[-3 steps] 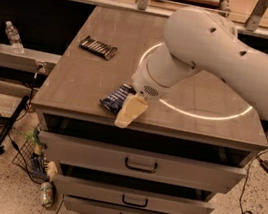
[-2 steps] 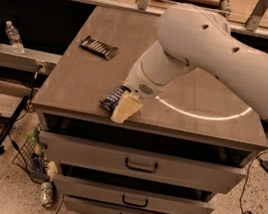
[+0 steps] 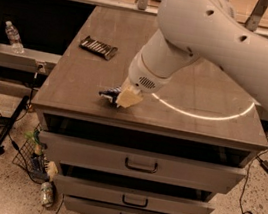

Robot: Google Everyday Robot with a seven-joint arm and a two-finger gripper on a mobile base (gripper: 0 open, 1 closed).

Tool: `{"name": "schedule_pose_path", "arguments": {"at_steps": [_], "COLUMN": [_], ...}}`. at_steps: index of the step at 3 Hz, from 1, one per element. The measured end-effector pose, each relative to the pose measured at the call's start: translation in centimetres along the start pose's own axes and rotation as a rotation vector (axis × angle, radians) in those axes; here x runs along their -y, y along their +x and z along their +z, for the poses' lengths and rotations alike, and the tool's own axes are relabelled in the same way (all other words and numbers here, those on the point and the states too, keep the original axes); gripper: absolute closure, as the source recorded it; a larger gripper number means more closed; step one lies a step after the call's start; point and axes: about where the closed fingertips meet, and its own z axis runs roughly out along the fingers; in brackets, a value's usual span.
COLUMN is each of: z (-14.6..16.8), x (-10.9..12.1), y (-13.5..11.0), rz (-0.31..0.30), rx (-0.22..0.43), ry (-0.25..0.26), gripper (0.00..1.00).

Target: Move rxbar blueberry near paper bowl

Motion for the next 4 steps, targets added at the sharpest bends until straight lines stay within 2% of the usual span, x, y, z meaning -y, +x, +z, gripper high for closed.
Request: {"name": "schedule_pose_path", "arguments": {"at_steps": [1, 2, 3, 4], "z": [-2.5, -5.9, -11.6, -11.6], "x": [-0.5, -0.2, 2.0, 2.0], "y": [0.8, 1.3, 0.9, 0.8], "rz": [0.021, 0.030, 0.010, 0.010], "rx": [-0.024, -0.032, -0.041, -0.039], "ry": [0.012, 0.060, 0.185, 0.185], "gripper": [1.00, 1.00, 1.00, 1.00]}}
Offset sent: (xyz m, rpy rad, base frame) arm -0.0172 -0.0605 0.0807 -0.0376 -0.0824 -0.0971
